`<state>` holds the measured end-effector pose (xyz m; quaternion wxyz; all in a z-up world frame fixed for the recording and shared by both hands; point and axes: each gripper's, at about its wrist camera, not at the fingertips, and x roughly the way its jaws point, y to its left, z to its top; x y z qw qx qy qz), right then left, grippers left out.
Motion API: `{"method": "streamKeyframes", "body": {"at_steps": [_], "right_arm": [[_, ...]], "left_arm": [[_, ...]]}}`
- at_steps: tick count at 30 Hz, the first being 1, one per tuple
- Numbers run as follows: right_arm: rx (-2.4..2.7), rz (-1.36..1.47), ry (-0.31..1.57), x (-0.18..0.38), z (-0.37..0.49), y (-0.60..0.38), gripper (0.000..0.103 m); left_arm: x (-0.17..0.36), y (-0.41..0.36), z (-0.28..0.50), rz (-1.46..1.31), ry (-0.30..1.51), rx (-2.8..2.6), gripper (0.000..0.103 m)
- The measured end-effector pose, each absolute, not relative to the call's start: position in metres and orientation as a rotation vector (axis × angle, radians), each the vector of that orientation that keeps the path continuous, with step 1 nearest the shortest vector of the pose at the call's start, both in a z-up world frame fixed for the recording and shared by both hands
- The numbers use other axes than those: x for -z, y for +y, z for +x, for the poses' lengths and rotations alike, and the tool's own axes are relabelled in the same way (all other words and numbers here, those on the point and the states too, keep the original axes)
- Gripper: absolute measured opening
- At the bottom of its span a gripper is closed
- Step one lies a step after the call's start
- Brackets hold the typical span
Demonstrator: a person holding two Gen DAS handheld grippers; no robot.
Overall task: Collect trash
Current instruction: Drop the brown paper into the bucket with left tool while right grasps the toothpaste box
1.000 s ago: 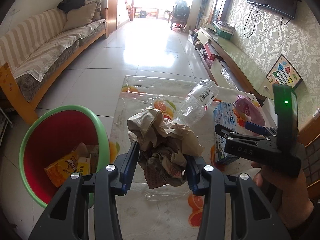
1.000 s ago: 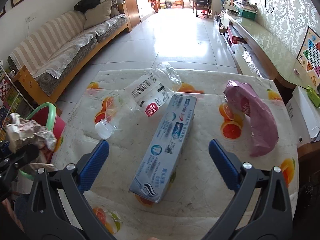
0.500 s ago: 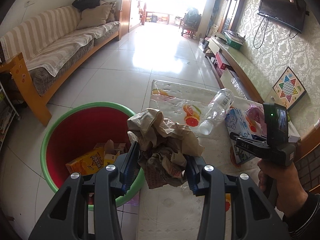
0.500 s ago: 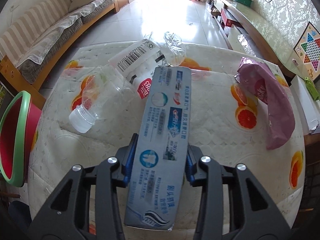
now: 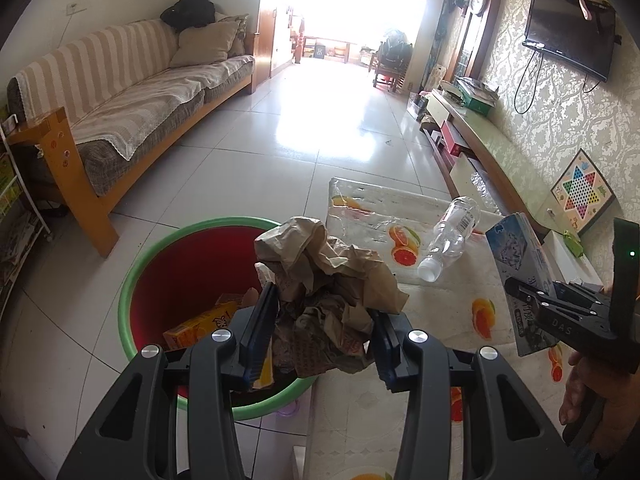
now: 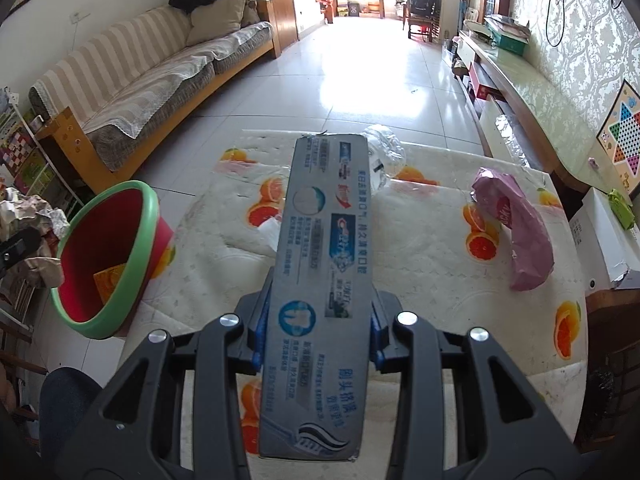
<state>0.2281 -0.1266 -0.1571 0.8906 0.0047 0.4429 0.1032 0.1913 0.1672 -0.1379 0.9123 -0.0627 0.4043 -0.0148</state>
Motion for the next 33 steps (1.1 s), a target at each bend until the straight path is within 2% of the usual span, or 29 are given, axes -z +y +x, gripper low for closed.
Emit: {"method": "streamKeyframes", "body": {"at_steps": [13,33], "right_arm": [[-0.375,-0.020,0.853,0.118,0.193,-0.059,0.037],[-0.490,-0.077,0.836,0.095,0.165,-0.012,0.037]], "left_arm": [[0.138,0.232,0.184,-0.148,0.838,-0.064,0.041],[0.186,0.274,0.225,-0.165,0.926,-0.077,0.045]]}}
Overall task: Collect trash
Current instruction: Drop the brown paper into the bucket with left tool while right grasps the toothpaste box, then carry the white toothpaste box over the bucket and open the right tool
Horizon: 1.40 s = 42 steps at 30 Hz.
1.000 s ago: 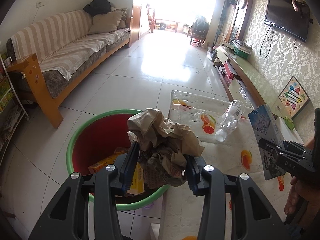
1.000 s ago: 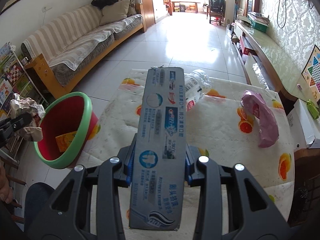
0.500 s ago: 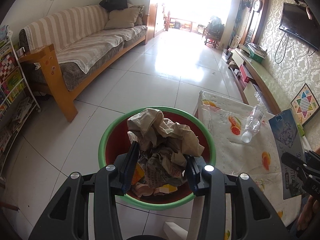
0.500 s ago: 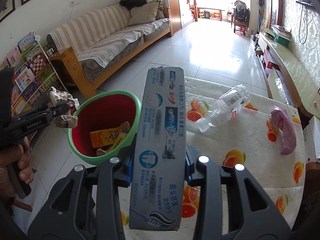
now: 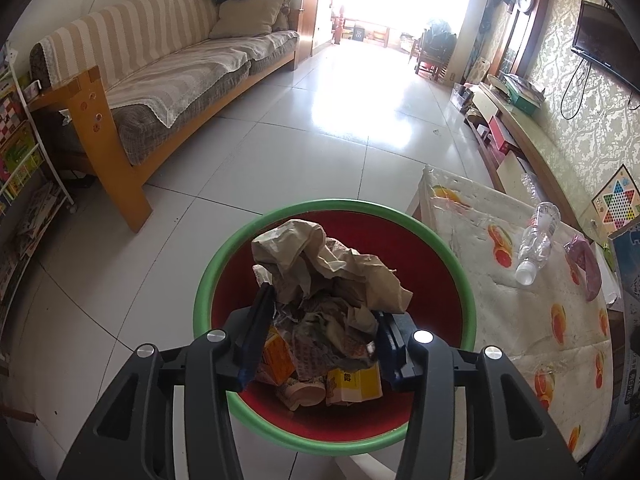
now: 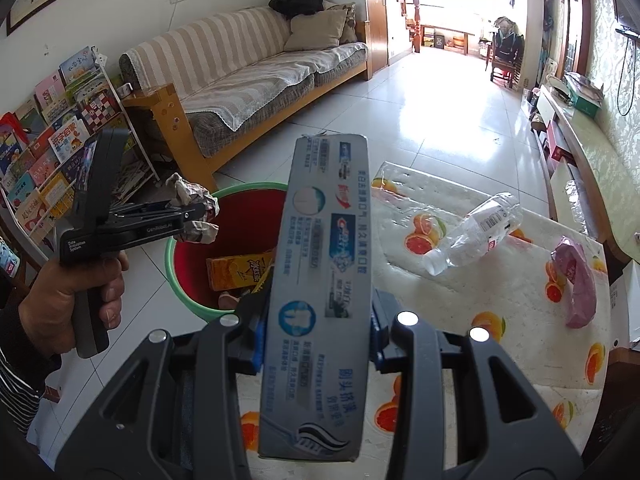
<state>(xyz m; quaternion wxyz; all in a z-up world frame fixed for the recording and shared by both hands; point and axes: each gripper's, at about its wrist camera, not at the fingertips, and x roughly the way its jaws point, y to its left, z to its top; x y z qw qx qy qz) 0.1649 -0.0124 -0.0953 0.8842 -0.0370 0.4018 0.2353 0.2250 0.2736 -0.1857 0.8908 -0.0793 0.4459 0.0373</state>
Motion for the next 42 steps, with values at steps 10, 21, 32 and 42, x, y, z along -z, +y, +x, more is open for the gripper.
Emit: {"method": "streamKeyframes", "body": {"at_steps": [10,21,32,42], "right_arm": [[-0.491,-0.098,0.834,0.093,0.175,0.003,0.037],[-0.527,-0.119,0.853,0.102,0.187,0.033,0.037],[-0.581,-0.149,0.850,0.115,0.205,0.076,0.037],[-0.608,-0.236,0.881,0.147,0.228,0.130,0.037]], "left_arm": [[0.177,0.279,0.216,-0.176,0.912,-0.069,0.084],[0.143,0.293,0.189,-0.154,0.832,-0.101,0.090],[0.115,0.311,0.146,-0.164,0.768,-0.123,0.092],[0.126,0.330,0.116,-0.208,0.788,-0.165,0.092]]}}
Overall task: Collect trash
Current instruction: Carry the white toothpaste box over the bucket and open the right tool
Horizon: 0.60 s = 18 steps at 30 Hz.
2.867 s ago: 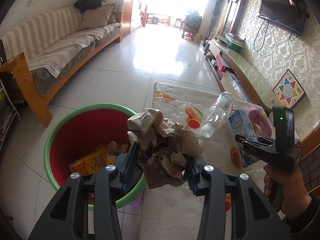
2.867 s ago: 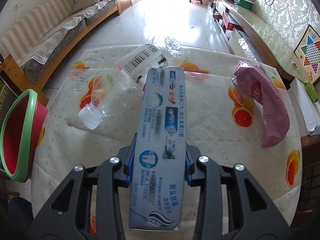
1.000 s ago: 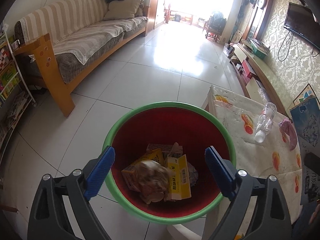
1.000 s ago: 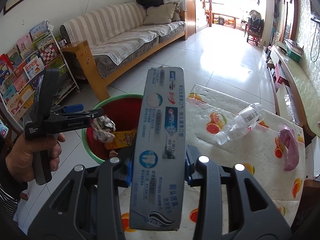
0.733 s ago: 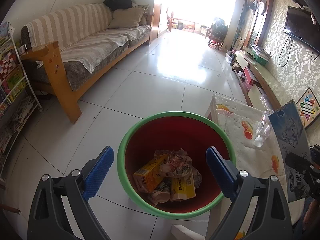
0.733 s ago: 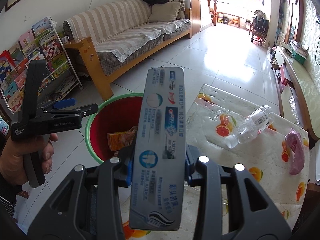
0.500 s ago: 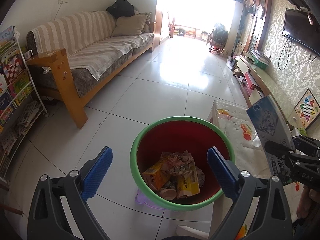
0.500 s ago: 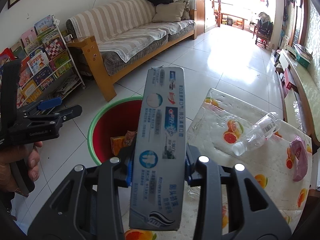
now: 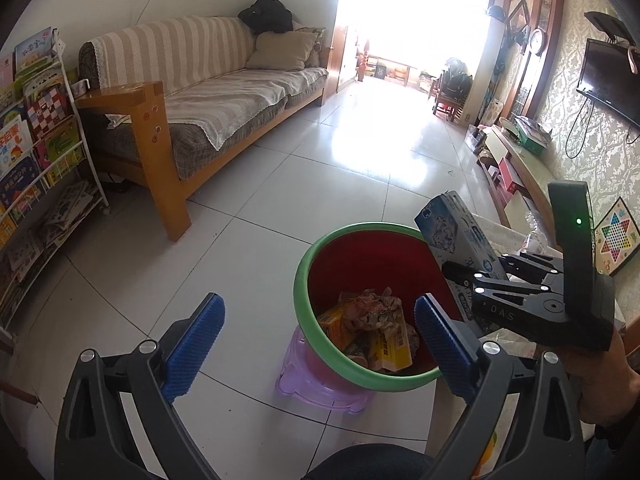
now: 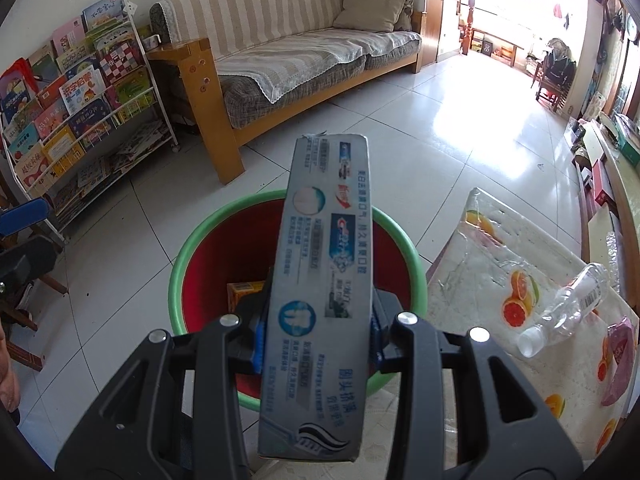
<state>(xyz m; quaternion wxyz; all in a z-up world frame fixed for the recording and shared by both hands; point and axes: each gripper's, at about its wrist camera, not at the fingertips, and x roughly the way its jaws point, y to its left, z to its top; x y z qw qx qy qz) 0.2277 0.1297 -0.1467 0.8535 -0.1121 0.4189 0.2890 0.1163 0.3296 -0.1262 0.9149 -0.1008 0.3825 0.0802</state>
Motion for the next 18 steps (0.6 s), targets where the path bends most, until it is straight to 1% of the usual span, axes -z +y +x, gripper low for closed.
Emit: {"method": "streamKeyframes", "body": {"at_steps": [11,18], "right_arm": [[-0.609,-0.300,0.943,0.181,0.242,0.165,0.037],[-0.607,-0.326,0.966,0.197,0.246,0.173,0.037]], "left_arm": [[0.138,0.357,0.088,-0.289,0.793,-0.238,0.092],[0.141,0.358,0.080,-0.296,0.800,-0.257,0.092]]}}
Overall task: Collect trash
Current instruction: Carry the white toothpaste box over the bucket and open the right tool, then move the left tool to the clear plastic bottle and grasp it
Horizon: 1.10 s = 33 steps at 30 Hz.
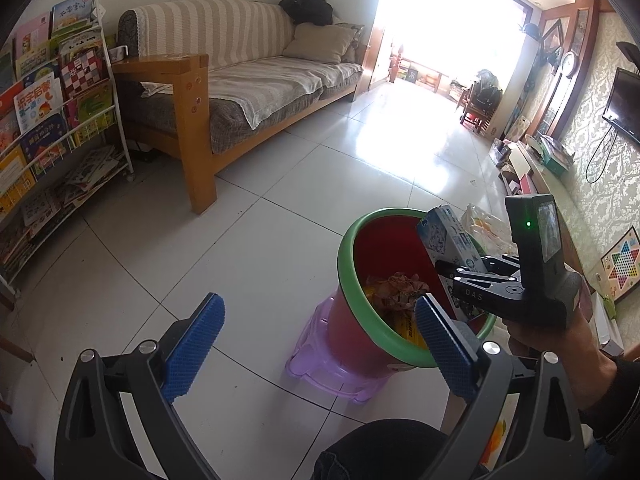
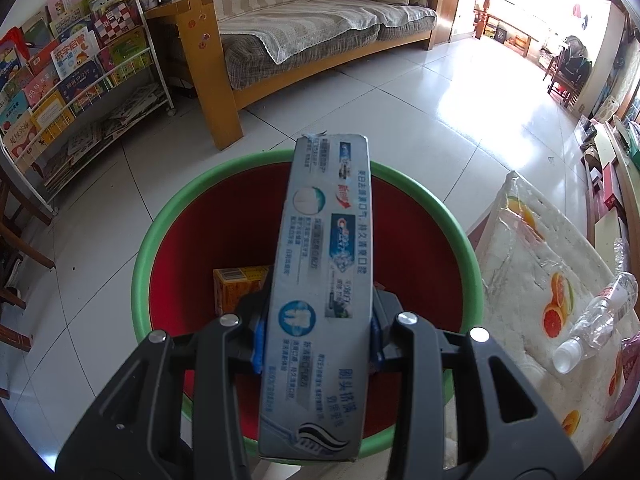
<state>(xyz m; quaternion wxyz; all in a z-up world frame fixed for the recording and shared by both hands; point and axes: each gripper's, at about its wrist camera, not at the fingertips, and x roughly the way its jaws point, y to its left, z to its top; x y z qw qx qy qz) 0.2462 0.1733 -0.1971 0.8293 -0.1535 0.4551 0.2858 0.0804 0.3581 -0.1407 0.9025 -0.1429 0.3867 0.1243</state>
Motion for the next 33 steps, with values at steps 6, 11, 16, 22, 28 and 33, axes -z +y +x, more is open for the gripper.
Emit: {"method": "streamKeyframes", "body": {"at_steps": [6,11,16,22,28,33], "right_arm": [[-0.599,-0.330,1.007,0.210,0.253,0.173,0.038],[-0.602,-0.336,1.009,0.211,0.254,0.168,0.056],[-0.595,-0.313,0.990,0.203,0.253,0.160,0.077],[-0.613,-0.298,0.994,0.188,0.245,0.154,0.098],[-0.633,-0.263,0.960,0.162,0.224,0.133,0.098],[-0.611,-0.218,0.923,0.142,0.203,0.096,0.098]], "left_arm": [[0.141,0.355,0.077,-0.300,0.803,-0.264,0.092],[0.144,0.351,0.079,-0.303,0.813,-0.254,0.092],[0.142,0.343,0.084,-0.286,0.812,-0.245,0.092],[0.140,0.334,0.091,-0.270,0.815,-0.246,0.095],[0.132,0.316,0.096,-0.256,0.814,-0.226,0.095],[0.125,0.291,0.101,-0.228,0.818,-0.187,0.095]]}}
